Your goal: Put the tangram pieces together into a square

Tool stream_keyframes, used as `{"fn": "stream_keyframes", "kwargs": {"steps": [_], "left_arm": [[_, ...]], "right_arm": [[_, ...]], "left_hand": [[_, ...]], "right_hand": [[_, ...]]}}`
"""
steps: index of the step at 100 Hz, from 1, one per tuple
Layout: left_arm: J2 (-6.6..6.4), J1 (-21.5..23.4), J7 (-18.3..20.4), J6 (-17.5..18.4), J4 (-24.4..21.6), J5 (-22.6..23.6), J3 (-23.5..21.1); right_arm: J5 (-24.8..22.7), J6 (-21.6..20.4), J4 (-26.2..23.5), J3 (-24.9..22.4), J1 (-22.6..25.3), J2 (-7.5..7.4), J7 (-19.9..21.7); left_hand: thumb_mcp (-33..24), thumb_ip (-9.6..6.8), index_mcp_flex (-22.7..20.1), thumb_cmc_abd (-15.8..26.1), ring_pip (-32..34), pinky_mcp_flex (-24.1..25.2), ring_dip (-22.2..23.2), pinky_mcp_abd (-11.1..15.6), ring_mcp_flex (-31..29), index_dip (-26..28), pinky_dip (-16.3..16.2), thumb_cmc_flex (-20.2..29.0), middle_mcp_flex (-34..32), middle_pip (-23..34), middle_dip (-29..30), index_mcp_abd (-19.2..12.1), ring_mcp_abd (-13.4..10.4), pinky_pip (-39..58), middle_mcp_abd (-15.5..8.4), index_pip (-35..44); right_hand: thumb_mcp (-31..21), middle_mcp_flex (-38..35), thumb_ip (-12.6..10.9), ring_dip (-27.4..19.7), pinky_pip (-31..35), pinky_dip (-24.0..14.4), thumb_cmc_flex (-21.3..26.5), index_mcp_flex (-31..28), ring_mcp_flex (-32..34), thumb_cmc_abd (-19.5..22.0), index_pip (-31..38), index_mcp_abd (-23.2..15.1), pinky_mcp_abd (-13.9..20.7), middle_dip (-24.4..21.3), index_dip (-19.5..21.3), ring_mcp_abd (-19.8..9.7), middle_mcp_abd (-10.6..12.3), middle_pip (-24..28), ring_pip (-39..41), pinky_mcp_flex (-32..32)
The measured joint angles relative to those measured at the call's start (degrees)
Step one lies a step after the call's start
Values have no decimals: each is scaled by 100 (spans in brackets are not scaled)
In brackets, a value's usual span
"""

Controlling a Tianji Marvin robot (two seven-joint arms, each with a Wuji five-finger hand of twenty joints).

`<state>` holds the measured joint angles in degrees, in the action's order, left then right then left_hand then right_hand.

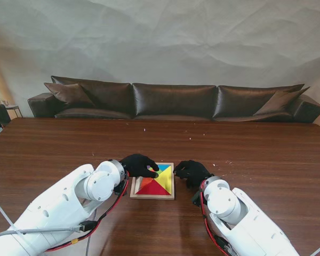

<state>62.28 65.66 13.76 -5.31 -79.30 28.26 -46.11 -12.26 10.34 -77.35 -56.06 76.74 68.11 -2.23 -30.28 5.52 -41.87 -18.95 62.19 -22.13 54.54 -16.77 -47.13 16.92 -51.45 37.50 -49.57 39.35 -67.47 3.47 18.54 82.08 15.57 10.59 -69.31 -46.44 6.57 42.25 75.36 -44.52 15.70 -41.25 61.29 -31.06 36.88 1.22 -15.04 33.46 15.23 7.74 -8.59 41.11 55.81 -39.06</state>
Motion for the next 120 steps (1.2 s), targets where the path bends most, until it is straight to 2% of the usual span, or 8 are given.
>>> {"fn": "stream_keyframes", "kwargs": {"steps": [5,15,26,120], "left_arm": [[3,-60,29,39,65,-21,39],[26,-182,28,128,249,-106,122],[39,-283,57,153,388,-190,206],[-7,-567,499,38,640,-118,532]], "right_arm": [[-3,1,-18,-3,7,-2,0],[-15,1,-41,-8,16,-8,7],[-20,14,-81,-25,33,-15,25],[-33,67,-173,-53,88,-30,44]], "left_hand": [[8,0,-38,30,0,42,0,0,22,-34,-2,0,20,-15,0,-45,3,0,7,-20],[56,0,144,233,0,69,2,0,31,-126,-56,3,23,-20,0,-59,4,0,21,-105],[64,0,191,233,0,147,5,0,137,-202,-76,3,82,-23,0,-65,16,-6,47,-133],[306,0,383,241,-1,227,83,9,187,-441,-294,3,245,-15,-85,-125,17,-29,50,-157]], "right_hand": [[0,0,0,0,0,0,0,0,0,0,1,0,0,0,0,0,0,0,0,0],[0,0,0,0,0,0,0,0,0,0,3,0,0,0,0,0,0,0,1,0],[0,0,0,0,0,0,0,0,0,0,6,0,0,0,0,0,0,0,1,0],[0,0,0,0,0,0,0,1,0,0,19,0,0,0,0,0,-1,0,10,0]]}}
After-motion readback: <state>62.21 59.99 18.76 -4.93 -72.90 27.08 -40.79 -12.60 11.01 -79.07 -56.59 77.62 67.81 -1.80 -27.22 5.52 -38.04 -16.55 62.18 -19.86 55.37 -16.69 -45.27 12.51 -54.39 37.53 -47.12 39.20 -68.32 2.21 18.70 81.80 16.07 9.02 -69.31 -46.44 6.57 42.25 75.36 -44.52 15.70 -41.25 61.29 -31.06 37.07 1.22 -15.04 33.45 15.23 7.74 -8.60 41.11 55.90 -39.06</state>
